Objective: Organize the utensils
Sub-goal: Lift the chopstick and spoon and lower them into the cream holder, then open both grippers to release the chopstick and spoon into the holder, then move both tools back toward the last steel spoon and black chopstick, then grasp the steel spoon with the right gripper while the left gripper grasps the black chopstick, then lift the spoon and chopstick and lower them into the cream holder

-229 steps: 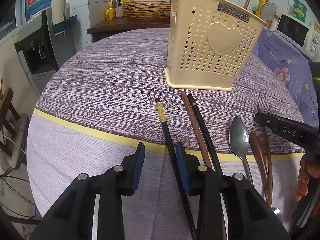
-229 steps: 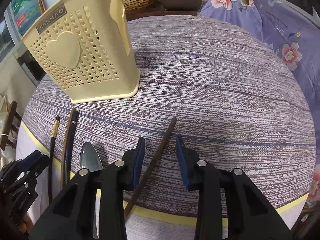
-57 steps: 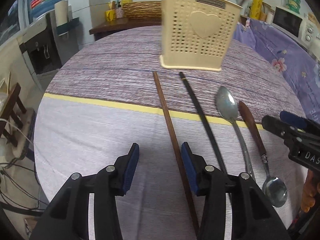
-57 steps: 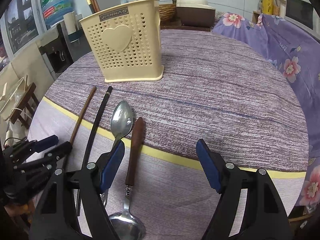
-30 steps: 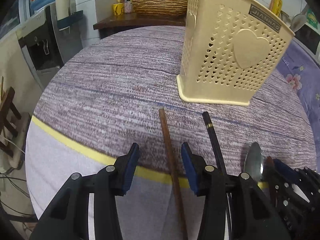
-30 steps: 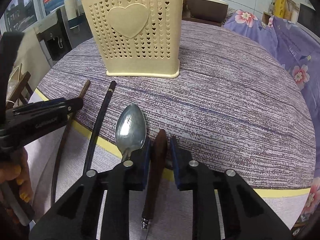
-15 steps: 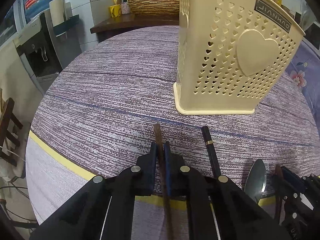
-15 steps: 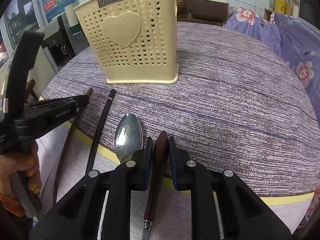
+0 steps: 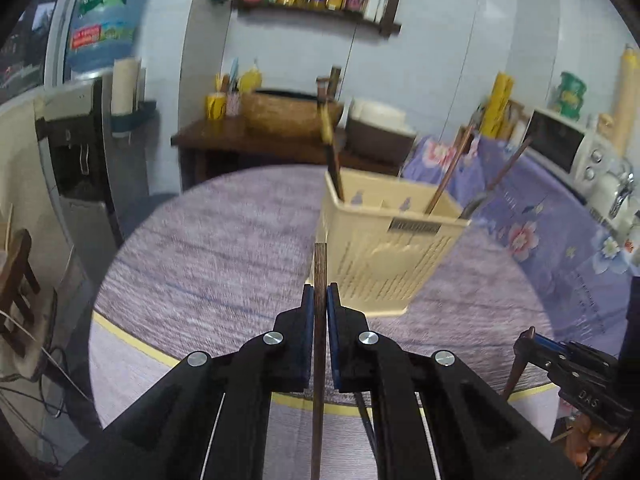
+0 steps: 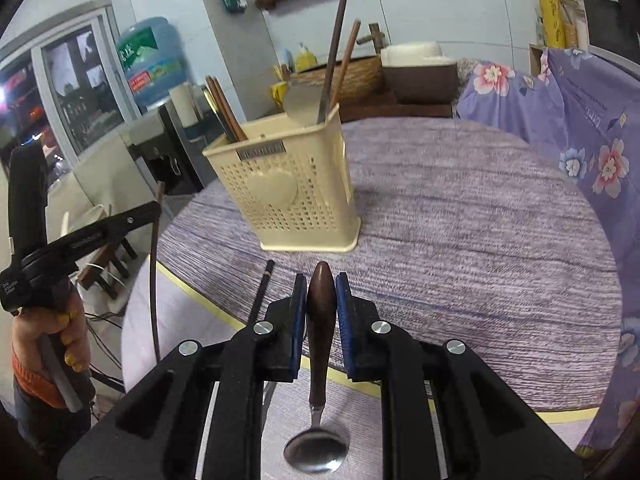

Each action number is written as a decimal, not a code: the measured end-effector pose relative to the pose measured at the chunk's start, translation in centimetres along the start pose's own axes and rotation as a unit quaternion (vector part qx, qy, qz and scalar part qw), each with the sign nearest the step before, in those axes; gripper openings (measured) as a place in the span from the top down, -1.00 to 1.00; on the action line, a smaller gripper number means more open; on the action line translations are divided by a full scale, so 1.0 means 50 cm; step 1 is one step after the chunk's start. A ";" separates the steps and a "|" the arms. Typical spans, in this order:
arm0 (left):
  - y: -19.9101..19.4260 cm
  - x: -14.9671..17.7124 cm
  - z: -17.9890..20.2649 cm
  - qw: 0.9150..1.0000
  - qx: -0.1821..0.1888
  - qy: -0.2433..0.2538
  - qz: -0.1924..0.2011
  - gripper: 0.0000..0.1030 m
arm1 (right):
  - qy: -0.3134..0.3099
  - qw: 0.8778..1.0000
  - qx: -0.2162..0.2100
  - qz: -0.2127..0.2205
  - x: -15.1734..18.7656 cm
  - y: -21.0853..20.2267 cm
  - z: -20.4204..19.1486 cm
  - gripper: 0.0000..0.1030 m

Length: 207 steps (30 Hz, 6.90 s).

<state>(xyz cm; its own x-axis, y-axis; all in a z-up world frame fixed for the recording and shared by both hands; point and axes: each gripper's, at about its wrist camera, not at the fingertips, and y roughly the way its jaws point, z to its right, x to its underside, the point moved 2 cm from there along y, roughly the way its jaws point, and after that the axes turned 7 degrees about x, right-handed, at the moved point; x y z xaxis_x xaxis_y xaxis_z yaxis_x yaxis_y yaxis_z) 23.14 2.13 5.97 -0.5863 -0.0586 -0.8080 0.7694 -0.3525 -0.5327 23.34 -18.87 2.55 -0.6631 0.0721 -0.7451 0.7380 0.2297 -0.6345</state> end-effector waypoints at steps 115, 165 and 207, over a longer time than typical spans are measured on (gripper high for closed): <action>-0.021 0.167 -0.089 0.993 -0.116 -0.018 0.007 -0.71 | -0.018 0.989 0.106 -0.100 0.107 0.178 -0.113 -0.37; 0.256 0.157 0.044 0.982 -0.065 0.023 -0.176 0.64 | -0.011 0.987 0.127 -0.093 0.108 0.144 0.023 -0.25; -0.040 -0.019 0.063 0.999 0.042 0.015 0.024 0.84 | -0.052 0.999 0.009 -0.002 -0.019 -0.023 -0.042 0.27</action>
<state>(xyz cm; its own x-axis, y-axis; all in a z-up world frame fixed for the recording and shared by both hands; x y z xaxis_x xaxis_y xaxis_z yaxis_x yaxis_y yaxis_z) 21.35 -0.06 8.60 -0.5400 -0.0489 -0.8403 0.7719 -0.4267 -0.4712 22.87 -17.16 4.41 -0.6492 -0.0309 -0.7600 0.7387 0.2123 -0.6397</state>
